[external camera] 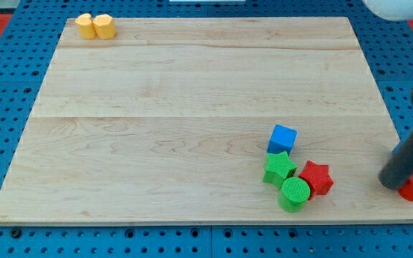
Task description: Push the green blocks towards the center of the board
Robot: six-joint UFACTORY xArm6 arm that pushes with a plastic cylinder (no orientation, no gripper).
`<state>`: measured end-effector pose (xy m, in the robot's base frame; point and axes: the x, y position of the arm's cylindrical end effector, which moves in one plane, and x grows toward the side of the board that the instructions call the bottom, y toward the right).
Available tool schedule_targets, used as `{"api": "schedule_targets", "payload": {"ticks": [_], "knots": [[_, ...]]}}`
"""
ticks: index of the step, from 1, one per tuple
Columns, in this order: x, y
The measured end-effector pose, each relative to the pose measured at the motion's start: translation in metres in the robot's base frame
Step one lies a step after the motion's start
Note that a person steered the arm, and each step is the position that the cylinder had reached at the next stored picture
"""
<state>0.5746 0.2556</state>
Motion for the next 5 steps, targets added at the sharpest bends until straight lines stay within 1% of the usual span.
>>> {"api": "schedule_targets", "payload": {"ticks": [1,2,3,4,5], "knots": [[0.038,-0.028],[0.044,-0.074],[0.043,-0.116],[0.042,-0.140],[0.023,-0.137]]}}
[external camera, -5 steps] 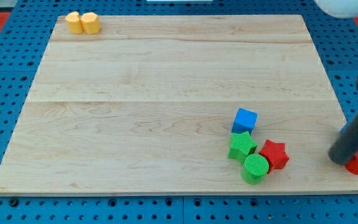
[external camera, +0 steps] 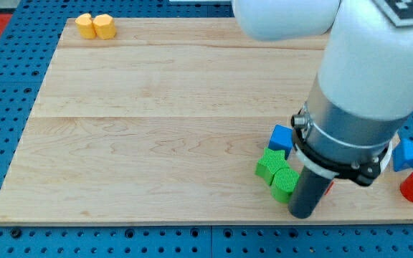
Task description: Push the green blocks towards the center of the board
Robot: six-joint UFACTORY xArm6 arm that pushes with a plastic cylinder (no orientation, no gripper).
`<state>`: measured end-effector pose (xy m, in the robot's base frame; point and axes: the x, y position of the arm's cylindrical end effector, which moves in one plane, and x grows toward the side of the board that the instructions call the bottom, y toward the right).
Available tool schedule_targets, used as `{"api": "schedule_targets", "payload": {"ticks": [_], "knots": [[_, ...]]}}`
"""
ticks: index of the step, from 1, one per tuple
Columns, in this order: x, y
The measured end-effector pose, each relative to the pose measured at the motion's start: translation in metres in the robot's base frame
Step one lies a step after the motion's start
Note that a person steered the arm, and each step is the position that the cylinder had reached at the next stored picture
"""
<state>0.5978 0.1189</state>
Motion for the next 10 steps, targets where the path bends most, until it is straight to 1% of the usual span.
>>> {"api": "schedule_targets", "payload": {"ticks": [3,5,7,8,10], "knots": [[-0.050,-0.009],[-0.058,-0.051],[-0.074,-0.055],[-0.074,-0.070],[-0.073,-0.078]]}}
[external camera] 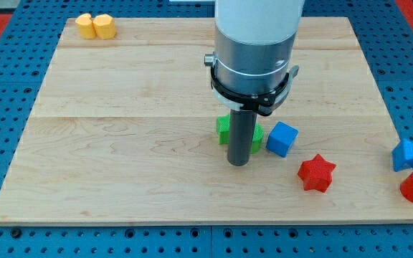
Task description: Push the green blocks towards the center of the board
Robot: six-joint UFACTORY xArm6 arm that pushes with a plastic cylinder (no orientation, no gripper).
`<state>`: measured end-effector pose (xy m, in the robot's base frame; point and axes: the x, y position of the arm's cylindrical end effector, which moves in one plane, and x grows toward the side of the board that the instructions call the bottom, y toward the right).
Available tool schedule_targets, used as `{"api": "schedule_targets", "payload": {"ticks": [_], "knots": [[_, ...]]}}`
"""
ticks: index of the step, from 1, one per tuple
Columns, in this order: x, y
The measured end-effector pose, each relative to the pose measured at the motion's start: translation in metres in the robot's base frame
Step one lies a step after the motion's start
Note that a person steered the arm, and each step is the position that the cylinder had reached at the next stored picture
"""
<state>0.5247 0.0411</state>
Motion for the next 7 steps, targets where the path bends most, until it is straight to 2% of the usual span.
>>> {"api": "schedule_targets", "payload": {"ticks": [1,3,7], "knots": [[0.002,-0.001],[0.032,0.012],[0.015,0.054]]}}
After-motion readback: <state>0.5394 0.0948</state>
